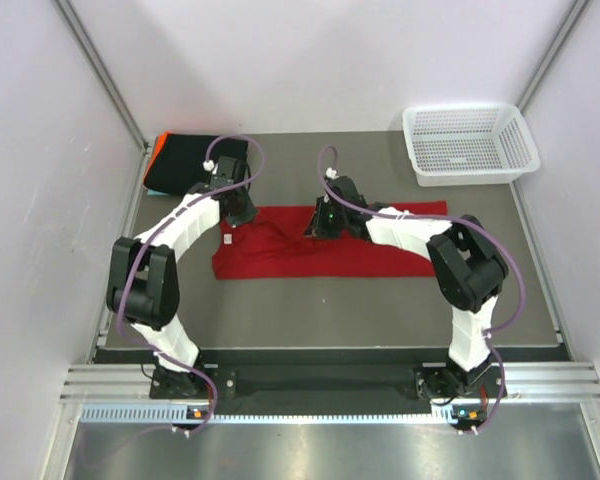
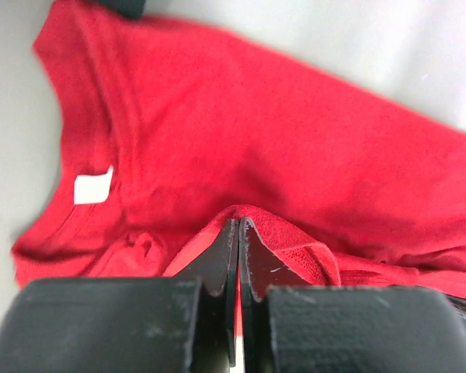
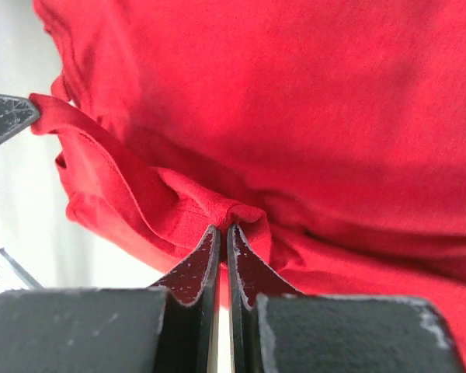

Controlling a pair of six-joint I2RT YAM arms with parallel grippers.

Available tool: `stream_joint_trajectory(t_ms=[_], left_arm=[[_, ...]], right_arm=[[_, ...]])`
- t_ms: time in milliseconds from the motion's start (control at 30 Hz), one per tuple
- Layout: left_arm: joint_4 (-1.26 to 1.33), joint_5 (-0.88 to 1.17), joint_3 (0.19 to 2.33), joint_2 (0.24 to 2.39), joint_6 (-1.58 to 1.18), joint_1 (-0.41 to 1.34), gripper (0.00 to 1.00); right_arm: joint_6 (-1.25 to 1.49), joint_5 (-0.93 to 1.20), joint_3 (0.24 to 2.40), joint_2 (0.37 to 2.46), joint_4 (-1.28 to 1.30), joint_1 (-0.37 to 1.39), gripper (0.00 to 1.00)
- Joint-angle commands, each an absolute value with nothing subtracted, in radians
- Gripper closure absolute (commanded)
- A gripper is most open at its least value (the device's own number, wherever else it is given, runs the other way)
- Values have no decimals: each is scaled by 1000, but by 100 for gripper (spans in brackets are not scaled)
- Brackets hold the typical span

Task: Fold and stack the t-shirts
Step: Fold the tshirt

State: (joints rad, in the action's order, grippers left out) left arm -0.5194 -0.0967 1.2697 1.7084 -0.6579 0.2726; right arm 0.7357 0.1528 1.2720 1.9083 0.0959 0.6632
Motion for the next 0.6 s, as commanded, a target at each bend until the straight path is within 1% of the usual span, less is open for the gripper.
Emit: stream_joint_trajectory(t_ms=[0,233,333,567], left_arm=[[-399,-95,1304,1720,-612,267,100],[-278,-5,1336,1781,-562,253,100],[-255,43,1367,1801,-546,247,100],[-170,129,1377,1839,-528,233,100]], right_arm=[[698,199,1341,1937,48,631,100],[704,219,1328,1948,8,600,100],[710,230,1309,1937,-60,595,100],[690,192,1298,1930,-77,589,100]])
